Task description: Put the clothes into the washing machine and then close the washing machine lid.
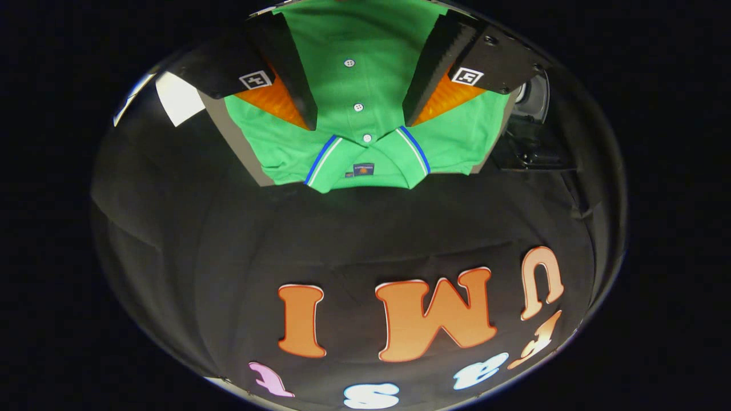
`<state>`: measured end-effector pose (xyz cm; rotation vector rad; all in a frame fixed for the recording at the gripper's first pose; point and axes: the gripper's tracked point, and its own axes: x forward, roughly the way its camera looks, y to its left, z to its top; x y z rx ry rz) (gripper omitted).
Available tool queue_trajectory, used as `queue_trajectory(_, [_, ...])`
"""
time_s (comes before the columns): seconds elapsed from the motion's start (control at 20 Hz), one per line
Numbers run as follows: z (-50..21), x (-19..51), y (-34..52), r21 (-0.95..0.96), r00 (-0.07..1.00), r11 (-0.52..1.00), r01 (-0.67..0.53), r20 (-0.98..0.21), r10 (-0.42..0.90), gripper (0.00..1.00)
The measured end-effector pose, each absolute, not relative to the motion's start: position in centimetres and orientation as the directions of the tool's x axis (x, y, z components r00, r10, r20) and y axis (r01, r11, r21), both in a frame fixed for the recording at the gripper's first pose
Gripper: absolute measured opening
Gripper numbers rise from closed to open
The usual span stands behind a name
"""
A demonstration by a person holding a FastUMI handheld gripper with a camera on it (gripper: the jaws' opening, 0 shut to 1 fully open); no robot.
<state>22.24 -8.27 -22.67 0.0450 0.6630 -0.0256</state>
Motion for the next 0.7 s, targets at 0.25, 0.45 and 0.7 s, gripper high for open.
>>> queue_trajectory(0.25, [-25.4, 22.3, -8.3, 0.033, 0.69, 0.999, 0.039, -0.724, -0.003, 0.99])
queue_trajectory(0.45, [-25.4, 22.3, -8.1, 0.008, 0.631, 1.0, 0.022, -0.776, -0.008, 0.97])
queue_trajectory(0.7, [-25.4, 22.4, -8.0, -0.002, 0.528, 1.0, 0.023, -0.849, -0.014, 0.98])
